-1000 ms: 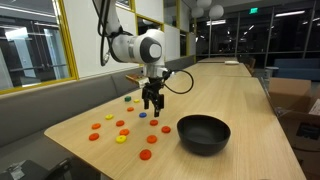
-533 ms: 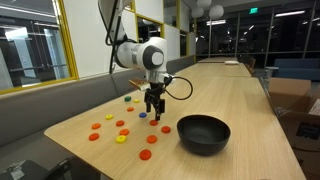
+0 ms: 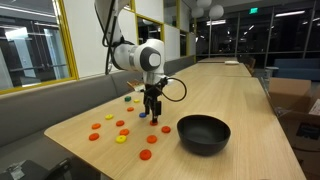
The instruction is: Put some of the rings in the black bowl
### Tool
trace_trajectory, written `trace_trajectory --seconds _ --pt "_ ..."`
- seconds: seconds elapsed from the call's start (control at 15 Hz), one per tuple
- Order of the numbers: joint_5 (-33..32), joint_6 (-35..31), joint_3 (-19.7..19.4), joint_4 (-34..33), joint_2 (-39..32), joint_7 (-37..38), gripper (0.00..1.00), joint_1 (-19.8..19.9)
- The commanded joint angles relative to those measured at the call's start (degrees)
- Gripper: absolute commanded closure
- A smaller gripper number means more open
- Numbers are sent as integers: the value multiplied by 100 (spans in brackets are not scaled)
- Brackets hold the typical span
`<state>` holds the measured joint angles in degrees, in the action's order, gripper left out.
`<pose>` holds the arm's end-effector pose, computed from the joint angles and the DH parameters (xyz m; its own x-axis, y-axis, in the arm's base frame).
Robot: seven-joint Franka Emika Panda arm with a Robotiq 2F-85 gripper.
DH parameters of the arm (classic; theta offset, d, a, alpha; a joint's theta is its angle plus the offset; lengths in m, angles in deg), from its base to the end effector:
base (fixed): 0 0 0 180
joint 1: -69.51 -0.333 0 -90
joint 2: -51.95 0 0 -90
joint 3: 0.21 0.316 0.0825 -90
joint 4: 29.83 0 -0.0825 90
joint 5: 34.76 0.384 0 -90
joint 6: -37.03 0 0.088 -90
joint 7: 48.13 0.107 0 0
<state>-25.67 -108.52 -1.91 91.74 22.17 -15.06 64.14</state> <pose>0.5607 0.0336 0.1536 0.7929 -0.5974 -0.1205 -0.6012 -0.7991 0.0054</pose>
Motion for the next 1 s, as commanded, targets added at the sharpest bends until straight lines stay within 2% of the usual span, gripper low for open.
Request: trace_trajectory --seconds 0.0,0.6,0.93 --pt "119 -256 -160 274 125 211 0 -88" --pt "325 -1103 -66 474 -3 49 0 -18" --pt "324 -1129 -100 526 28 82 0 -47"
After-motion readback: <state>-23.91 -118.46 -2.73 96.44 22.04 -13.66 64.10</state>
